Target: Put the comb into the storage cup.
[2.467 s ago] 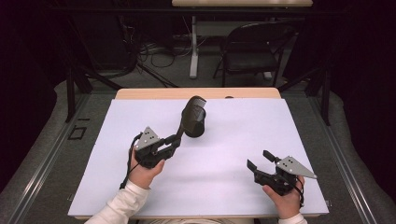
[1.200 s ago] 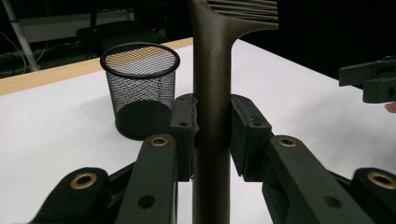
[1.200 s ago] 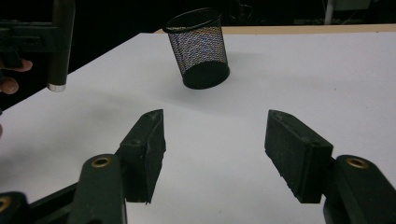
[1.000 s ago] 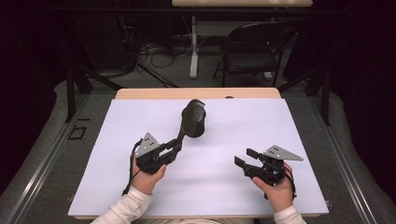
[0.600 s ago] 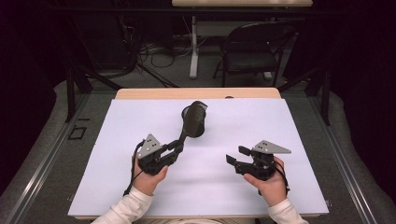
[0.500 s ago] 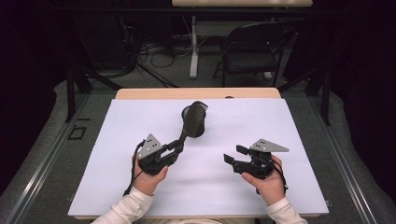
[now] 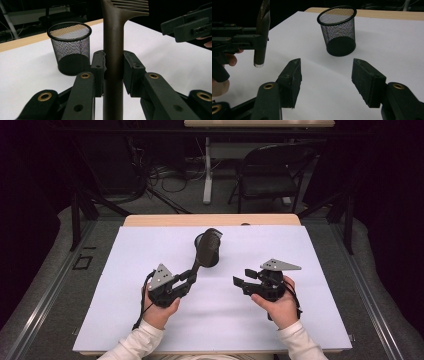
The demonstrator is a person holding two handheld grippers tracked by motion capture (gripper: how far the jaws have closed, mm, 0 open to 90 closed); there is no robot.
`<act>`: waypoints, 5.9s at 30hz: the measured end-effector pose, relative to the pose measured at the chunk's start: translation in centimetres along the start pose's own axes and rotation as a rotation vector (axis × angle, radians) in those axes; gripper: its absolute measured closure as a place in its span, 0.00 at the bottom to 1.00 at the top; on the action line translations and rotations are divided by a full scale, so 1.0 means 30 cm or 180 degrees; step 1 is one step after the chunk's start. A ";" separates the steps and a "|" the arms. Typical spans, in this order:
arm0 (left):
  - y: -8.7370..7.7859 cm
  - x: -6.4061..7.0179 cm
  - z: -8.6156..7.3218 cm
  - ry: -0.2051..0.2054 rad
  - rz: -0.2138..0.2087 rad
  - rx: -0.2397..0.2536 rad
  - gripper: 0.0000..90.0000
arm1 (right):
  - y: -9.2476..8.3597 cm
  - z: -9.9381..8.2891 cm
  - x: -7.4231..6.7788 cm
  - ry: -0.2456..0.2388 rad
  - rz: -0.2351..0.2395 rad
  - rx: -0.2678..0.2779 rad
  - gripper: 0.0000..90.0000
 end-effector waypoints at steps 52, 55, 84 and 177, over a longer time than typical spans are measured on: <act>0.041 0.088 -0.070 0.0329 -0.0098 -0.0217 0.81 | 0.023 0.133 -0.072 0.0547 0.0608 0.0244 0.63; 0.043 0.097 -0.072 0.0356 -0.0122 -0.0221 0.81 | 0.014 0.139 -0.068 0.0637 0.0657 0.0275 0.65; 0.059 0.163 -0.095 0.0520 -0.0266 -0.0308 0.81 | 0.001 0.145 -0.039 0.0941 0.0708 0.0333 0.84; 0.070 0.149 -0.089 0.0448 -0.0290 -0.0173 0.47 | -0.023 0.152 -0.019 0.1145 0.0923 0.0419 0.97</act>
Point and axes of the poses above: each handheld gripper's, and its own axes: y roughly forward along the jaws, z roughly out of its top, x roughly to its right, the point moved 8 cm from there along y, roughly forward along the jaws, and after that the axes turned 3 degrees about z, right-handed, at the moved point
